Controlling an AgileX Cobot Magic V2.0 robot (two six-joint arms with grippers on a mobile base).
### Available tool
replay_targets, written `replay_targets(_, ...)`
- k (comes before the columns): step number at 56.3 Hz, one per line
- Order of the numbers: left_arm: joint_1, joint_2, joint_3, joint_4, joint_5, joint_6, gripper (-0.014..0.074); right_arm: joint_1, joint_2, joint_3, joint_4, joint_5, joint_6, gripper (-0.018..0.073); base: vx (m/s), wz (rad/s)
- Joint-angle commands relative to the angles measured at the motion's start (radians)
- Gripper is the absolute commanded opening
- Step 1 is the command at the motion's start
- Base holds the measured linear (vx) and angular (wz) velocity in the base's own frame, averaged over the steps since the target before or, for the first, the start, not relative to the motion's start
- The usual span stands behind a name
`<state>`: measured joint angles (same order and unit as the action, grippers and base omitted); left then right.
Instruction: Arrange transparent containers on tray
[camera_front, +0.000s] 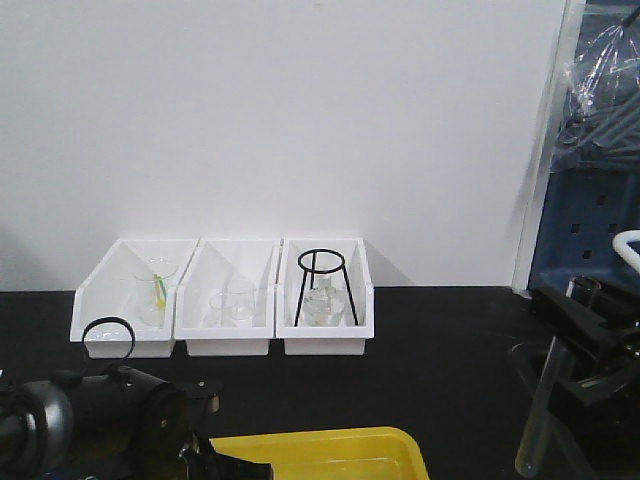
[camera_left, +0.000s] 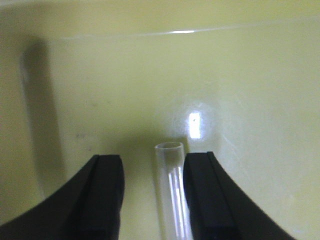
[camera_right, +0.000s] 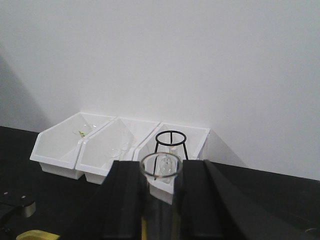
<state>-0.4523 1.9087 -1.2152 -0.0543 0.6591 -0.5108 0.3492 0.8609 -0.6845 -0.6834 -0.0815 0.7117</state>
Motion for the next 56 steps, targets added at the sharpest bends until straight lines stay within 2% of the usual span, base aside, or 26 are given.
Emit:
replay_targets(1,0.005,-0.076,-0.04,0.011,-0.013,-0.009,0.0417,0.0,-0.012,-0.032,0.002,-0.063,0.004,-0.0011,0.0,0.0)
replay_targets(8,0.005,-0.137,-0.071,0.073,-0.005,-0.009,0.0417,0.001,0.009,-0.032,0.002,-0.059,0.041,-0.0011,0.0,0.0)
replay_targets(15,0.005,-0.232,-0.113,0.152,0.003,-0.009,0.0417,0.001,0.078,-0.032,0.001,-0.052,0.14,-0.0011,0.0,0.0)
replay_targets(20,0.005,-0.32,-0.14,0.179,0.003,-0.008,0.0417,0.001,0.147,-0.032,-0.003,-0.052,0.22,-0.0011,0.0,0.0)
replay_targets(32,0.005,-0.515,-0.176,0.184,-0.026,0.047,0.0417,0.001,0.329,-0.035,-0.008,-0.119,0.307,-0.0011,0.0,0.0)
replay_targets(38,0.005,-0.597,-0.175,0.184,-0.046,0.07,0.0417,0.001,0.416,-0.035,-0.041,-0.195,0.398,-0.0011,0.0,0.0)
replay_targets(45,0.005,-0.666,-0.175,0.216,-0.043,0.07,0.0417,0.001,0.539,-0.045,-0.186,-0.361,0.591,-0.0011,0.0,0.0)
replay_targets(51,0.005,-0.691,-0.175,0.239,-0.032,0.07,0.0417,0.0,0.628,-0.114,-0.412,-0.462,0.808,-0.0011,0.0,0.0)
replay_targets(56,0.005,-0.697,-0.175,0.24,-0.015,0.07,0.0417,0.0,0.69,-0.214,-0.652,-0.482,1.038,-0.0011,0.0,0.0)
